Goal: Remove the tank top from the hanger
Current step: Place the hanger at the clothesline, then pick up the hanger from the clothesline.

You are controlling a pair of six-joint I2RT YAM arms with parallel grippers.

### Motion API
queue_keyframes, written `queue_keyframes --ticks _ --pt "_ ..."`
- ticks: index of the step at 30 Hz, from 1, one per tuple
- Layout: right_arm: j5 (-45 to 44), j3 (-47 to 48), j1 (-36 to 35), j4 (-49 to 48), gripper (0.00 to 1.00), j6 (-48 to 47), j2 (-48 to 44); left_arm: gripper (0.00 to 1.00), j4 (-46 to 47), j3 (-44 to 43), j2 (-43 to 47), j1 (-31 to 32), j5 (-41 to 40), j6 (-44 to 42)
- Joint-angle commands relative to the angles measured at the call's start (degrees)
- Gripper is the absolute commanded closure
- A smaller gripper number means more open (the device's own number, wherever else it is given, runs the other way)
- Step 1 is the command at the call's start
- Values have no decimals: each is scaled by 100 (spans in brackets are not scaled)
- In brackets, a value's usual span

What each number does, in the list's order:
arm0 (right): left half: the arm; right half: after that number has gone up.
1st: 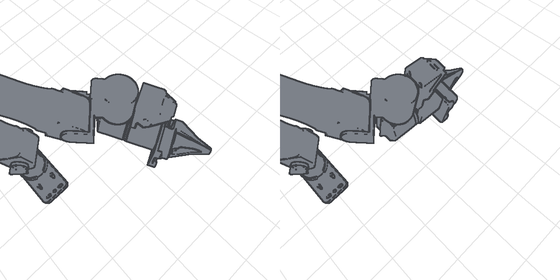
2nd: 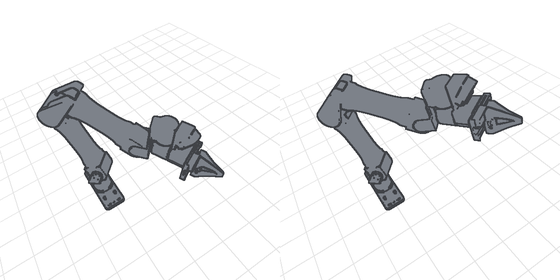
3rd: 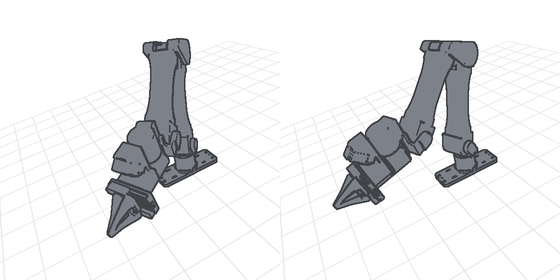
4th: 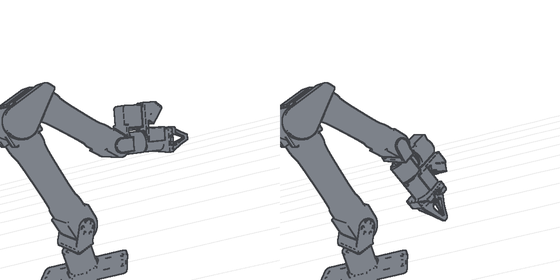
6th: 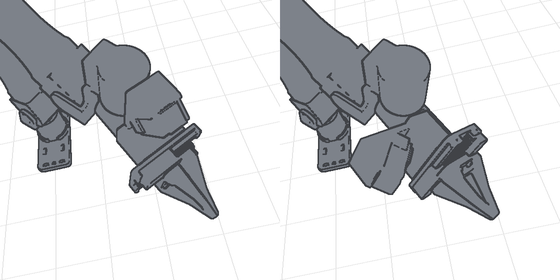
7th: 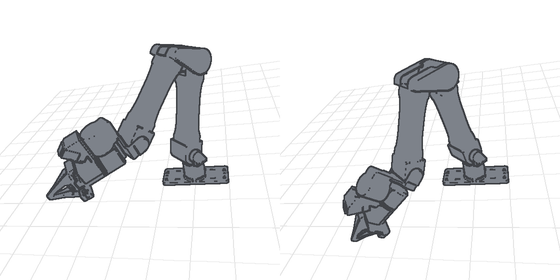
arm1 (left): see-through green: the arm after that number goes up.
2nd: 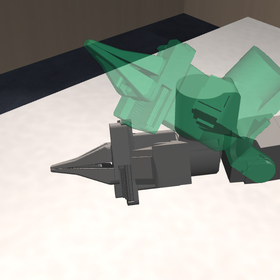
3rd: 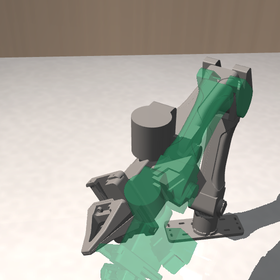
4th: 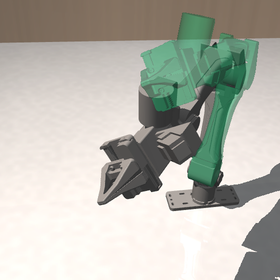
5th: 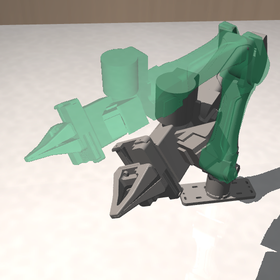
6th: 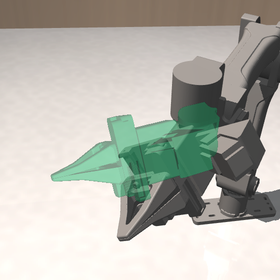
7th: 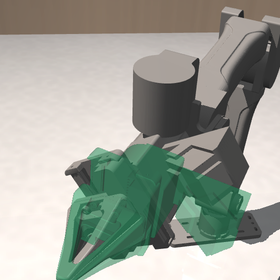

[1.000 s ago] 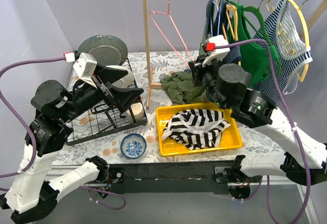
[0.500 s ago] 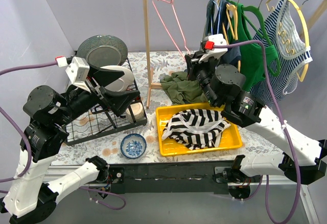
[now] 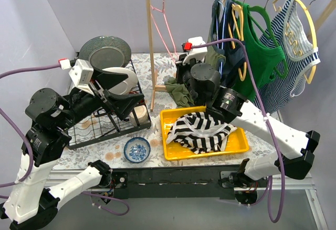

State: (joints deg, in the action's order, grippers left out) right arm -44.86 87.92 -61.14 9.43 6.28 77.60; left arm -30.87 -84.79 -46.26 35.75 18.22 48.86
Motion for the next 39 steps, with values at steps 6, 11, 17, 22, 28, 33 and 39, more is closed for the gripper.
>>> queue_keyframes --ticks 6,11,17,22,28,33,39 --pt "1620 42 -38 58 35 322 -526 2 -15 103 170 2 -99 -35" --pt "1595 129 -38 874 19 189 -798 2 -7 156 187 2 -99 -52" --pt "1140 743 -38 1666 23 119 -1212 2 29 165 170 2 -99 -26" --pt "75 1288 -29 2018 27 -487 -1160 2 108 191 152 2 -3 62" --pt "-471 2370 497 2529 31 -1076 -335 2 125 244 109 2 68 124" --pt "582 2405 1760 2800 36 -612 -62 2 125 235 135 2 59 141" --pt "1655 2054 2476 2442 42 -418 123 2 90 209 144 2 -20 89"
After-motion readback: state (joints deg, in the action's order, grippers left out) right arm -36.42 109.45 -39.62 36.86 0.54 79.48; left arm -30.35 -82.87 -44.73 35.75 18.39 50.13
